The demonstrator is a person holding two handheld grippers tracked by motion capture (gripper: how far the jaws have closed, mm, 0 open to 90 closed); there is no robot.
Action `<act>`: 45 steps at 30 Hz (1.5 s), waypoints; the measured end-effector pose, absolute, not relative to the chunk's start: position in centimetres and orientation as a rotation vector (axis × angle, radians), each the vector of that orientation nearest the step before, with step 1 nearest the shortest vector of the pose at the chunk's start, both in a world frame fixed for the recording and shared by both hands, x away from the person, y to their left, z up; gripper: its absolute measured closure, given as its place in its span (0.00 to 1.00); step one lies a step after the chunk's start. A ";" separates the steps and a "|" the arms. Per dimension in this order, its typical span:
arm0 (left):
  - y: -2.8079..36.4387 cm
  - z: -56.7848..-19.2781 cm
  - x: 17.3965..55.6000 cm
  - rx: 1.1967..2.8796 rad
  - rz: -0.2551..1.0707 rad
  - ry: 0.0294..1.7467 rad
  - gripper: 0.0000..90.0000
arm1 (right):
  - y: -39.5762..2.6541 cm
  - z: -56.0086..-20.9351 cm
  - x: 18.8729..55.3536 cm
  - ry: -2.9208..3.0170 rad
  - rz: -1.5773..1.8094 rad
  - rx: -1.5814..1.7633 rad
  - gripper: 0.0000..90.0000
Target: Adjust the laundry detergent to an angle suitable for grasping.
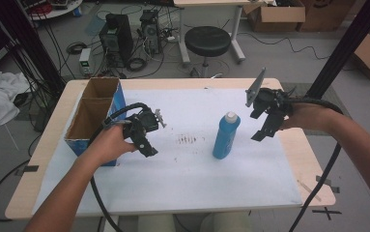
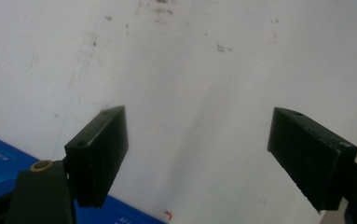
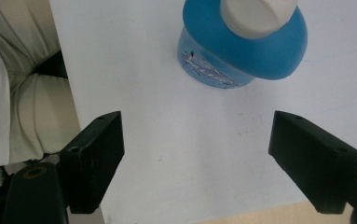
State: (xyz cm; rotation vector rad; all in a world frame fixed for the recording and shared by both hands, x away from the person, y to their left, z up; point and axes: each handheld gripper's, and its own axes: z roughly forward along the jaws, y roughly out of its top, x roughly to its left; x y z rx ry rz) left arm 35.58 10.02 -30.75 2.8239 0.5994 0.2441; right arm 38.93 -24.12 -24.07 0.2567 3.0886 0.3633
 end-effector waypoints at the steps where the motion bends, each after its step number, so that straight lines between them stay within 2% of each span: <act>1: 9.9 -30.8 35.6 2.818 0.245 0.605 0.23 | -24.3 -24.3 39.0 3.091 0.359 0.263 0.20; 15: 9.1 -32.7 36.1 2.697 0.268 0.681 0.23 | -24.8 -25.3 39.1 3.107 0.374 0.281 0.20; 28: 8.9 -34.6 35.8 2.551 0.351 0.719 0.23 | -25.1 -25.8 39.2 3.112 0.385 0.299 0.20; 45: 9.4 -37.5 34.2 2.176 0.458 0.795 0.22 | -25.3 -26.4 39.3 3.120 0.389 0.304 0.20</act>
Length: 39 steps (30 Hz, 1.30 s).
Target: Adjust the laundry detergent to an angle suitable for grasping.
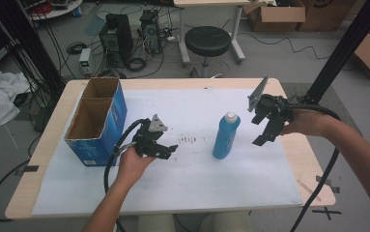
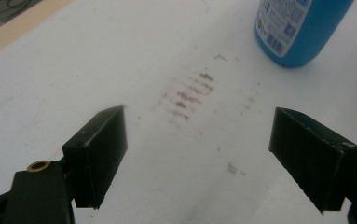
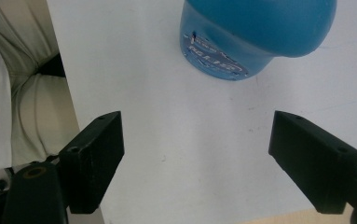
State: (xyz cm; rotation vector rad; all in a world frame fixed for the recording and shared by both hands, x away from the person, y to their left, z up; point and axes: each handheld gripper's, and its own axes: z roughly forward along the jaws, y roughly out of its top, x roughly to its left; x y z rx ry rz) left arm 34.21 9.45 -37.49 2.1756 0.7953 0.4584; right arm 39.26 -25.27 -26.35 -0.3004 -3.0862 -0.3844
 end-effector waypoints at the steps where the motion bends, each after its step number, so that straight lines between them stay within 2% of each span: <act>1: 9.5 -37.6 34.1 2.155 0.466 0.799 0.22 | -25.3 -26.4 39.3 -3.084 -0.380 -0.305 0.20; 23: 6.4 -39.5 30.8 1.843 0.559 0.919 0.19 | -26.1 -26.6 39.3 -3.088 -0.369 -0.312 0.20; 39: 3.3 -40.3 29.4 1.706 0.635 0.939 0.19 | -26.2 -27.0 39.4 -3.080 -0.365 -0.320 0.20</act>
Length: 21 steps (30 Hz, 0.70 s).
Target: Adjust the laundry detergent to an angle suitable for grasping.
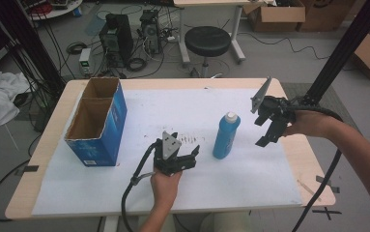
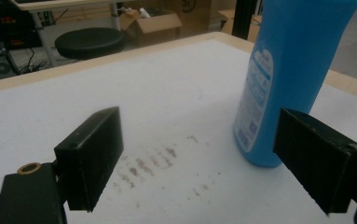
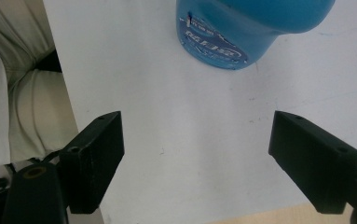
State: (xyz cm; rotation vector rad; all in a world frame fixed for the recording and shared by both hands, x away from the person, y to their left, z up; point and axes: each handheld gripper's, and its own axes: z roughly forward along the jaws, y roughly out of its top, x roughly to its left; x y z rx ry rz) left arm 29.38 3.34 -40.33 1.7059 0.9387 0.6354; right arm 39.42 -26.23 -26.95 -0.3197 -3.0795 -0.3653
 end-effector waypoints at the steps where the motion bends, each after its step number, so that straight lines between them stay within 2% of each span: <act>1: 3.2 -40.3 29.4 1.700 0.637 0.940 0.19 | -26.2 -27.0 39.4 -3.080 -0.364 -0.320 0.20; 21: -1.3 -40.3 29.1 1.637 0.633 0.936 0.18 | -26.5 -27.0 39.5 -3.071 -0.367 -0.333 0.20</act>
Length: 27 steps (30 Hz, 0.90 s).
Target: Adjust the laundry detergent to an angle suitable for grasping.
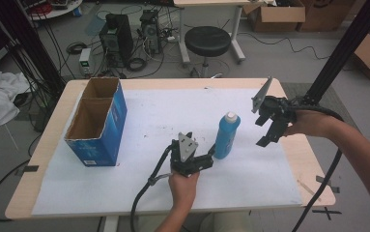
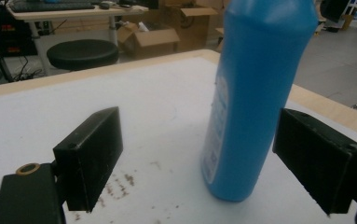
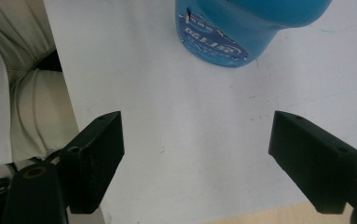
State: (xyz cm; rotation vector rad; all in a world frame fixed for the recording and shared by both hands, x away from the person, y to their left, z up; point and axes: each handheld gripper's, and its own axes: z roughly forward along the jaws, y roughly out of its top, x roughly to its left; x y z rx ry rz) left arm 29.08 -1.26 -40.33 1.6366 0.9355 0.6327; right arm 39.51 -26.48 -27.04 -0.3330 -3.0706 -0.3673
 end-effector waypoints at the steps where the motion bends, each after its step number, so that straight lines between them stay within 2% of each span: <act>1: -1.3 -40.3 29.1 1.637 0.633 0.936 0.18 | -26.5 -27.0 39.5 -3.071 -0.368 -0.332 0.20; 10: -4.0 -40.0 29.2 1.639 0.637 0.916 0.18 | -26.7 -27.1 39.5 -3.066 -0.366 -0.340 0.20; 27: -6.4 -39.8 30.7 1.635 0.621 0.906 0.18 | -27.2 -26.9 39.4 -3.063 -0.374 -0.354 0.20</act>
